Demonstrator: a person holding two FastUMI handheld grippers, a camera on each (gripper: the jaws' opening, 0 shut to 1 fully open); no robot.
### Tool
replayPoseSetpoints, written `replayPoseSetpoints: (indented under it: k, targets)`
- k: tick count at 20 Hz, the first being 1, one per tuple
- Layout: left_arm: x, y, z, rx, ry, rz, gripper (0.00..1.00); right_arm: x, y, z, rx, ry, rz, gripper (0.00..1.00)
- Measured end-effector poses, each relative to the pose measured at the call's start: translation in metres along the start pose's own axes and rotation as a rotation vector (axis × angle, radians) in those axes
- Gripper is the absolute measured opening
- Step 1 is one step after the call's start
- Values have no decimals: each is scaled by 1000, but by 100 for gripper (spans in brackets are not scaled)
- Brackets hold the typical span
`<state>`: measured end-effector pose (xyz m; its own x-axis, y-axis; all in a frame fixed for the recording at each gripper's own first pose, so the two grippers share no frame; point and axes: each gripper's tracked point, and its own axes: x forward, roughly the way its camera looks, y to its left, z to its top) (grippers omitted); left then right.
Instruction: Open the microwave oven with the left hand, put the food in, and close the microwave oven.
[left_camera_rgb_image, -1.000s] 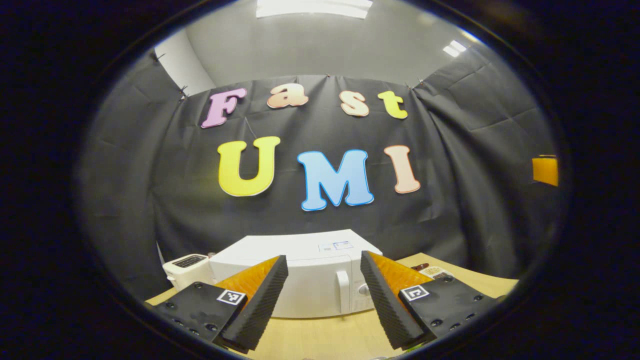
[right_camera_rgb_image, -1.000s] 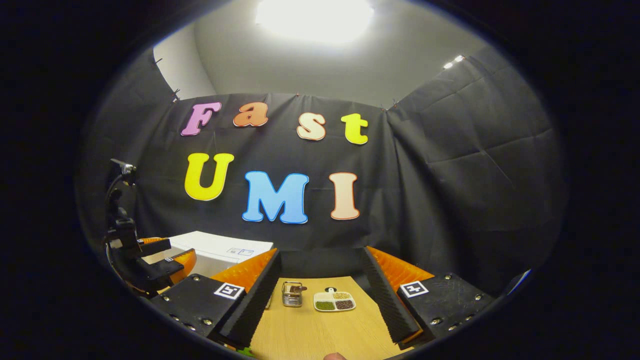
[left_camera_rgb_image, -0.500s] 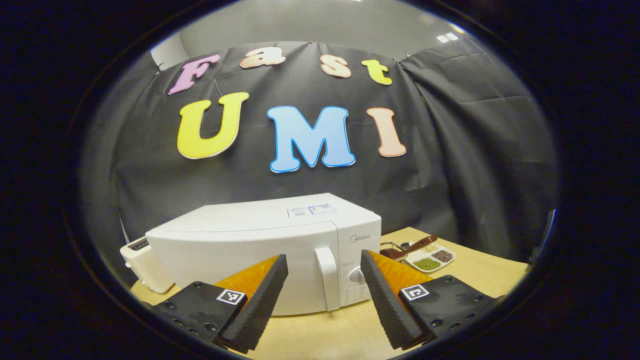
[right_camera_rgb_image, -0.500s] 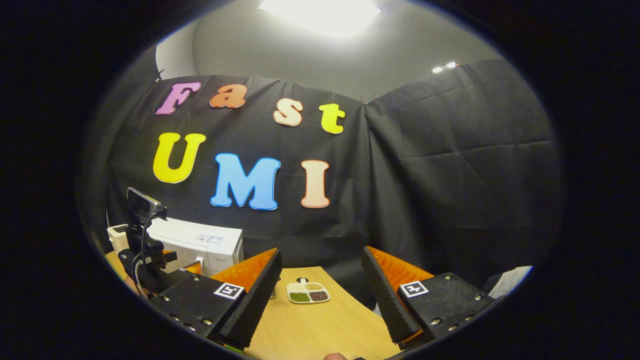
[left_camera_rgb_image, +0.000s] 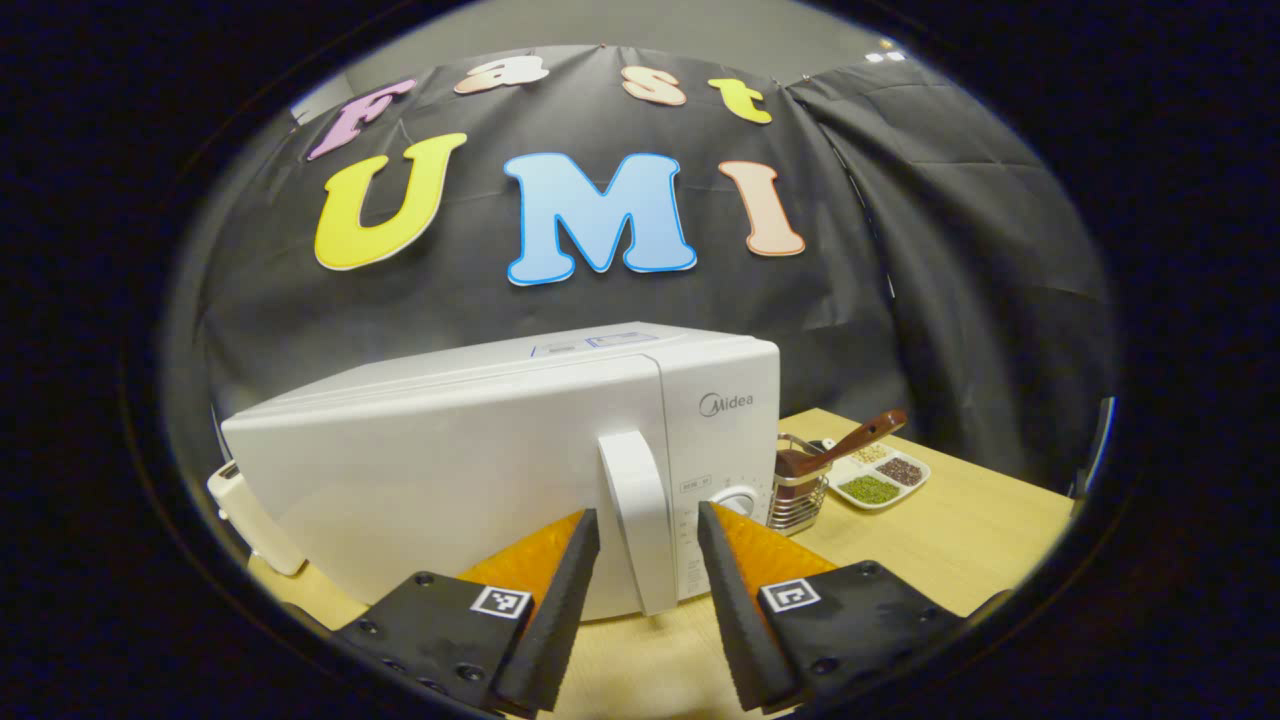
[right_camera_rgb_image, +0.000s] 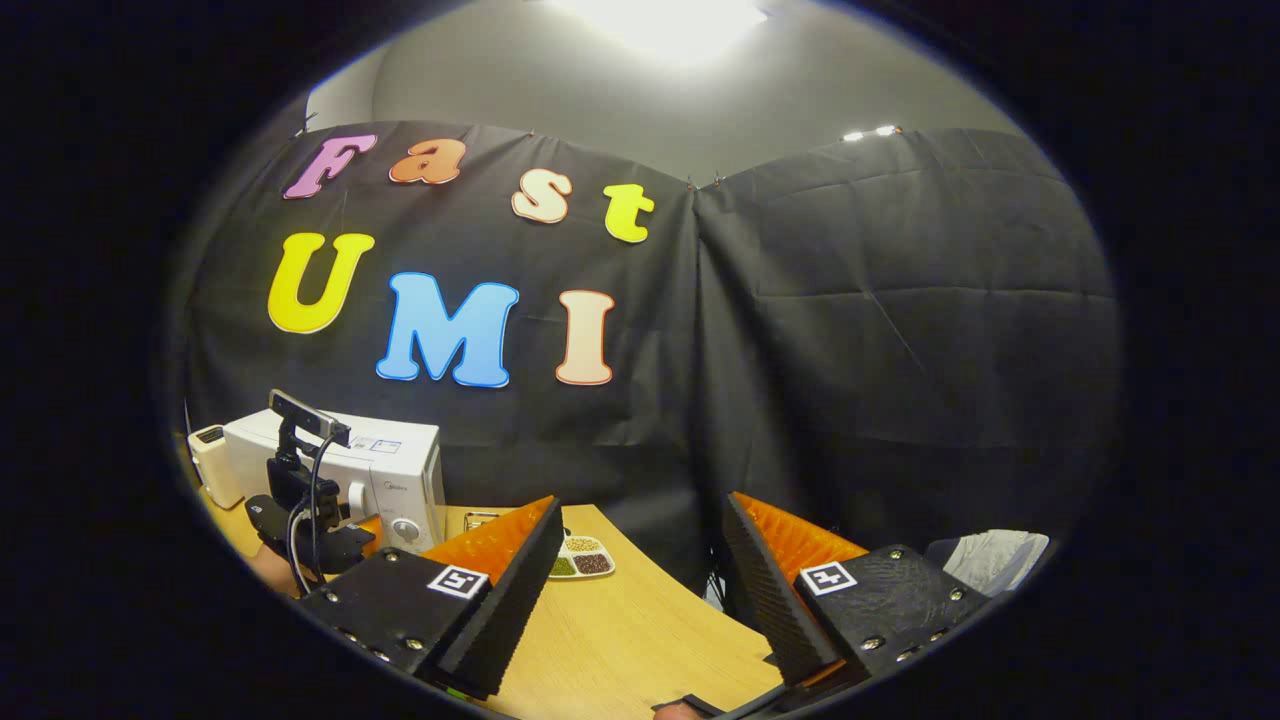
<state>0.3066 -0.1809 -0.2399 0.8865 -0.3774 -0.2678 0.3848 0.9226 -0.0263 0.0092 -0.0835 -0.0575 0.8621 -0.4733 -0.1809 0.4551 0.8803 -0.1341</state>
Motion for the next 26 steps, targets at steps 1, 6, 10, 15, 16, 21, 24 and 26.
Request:
replayPoseSetpoints:
  k: [1, 6, 10, 15, 16, 21, 24, 26]
  targets:
    - [2, 0, 1, 10, -4, 5, 58, -1, 0, -1, -5, -1, 2, 98]
    - [3, 0, 0, 7, 22, 17, 35, -10, 10, 1, -33, -9, 18, 98]
    - [-1, 1, 0, -50, 42, 49, 26, -14, 9, 1, -50, -1, 30, 98]
    - [-17, -2, -11, -100, 92, 66, 13, -16, 8, 4, -27, -4, 52, 98]
    - [-35, -2, -9, -90, 68, 74, 15, -15, 8, 5, -25, -9, 64, 98]
    - [-92, 0, -17, -47, 35, 56, 13, -8, 18, 5, 5, -20, 167, 97]
    - [-118, 6, -22, -59, 57, 90, 13, -8, 34, 9, 30, -36, 265, 97]
    - [-141, 11, -26, -65, 60, 136, 13, -9, 40, 9, 25, -48, 330, 98]
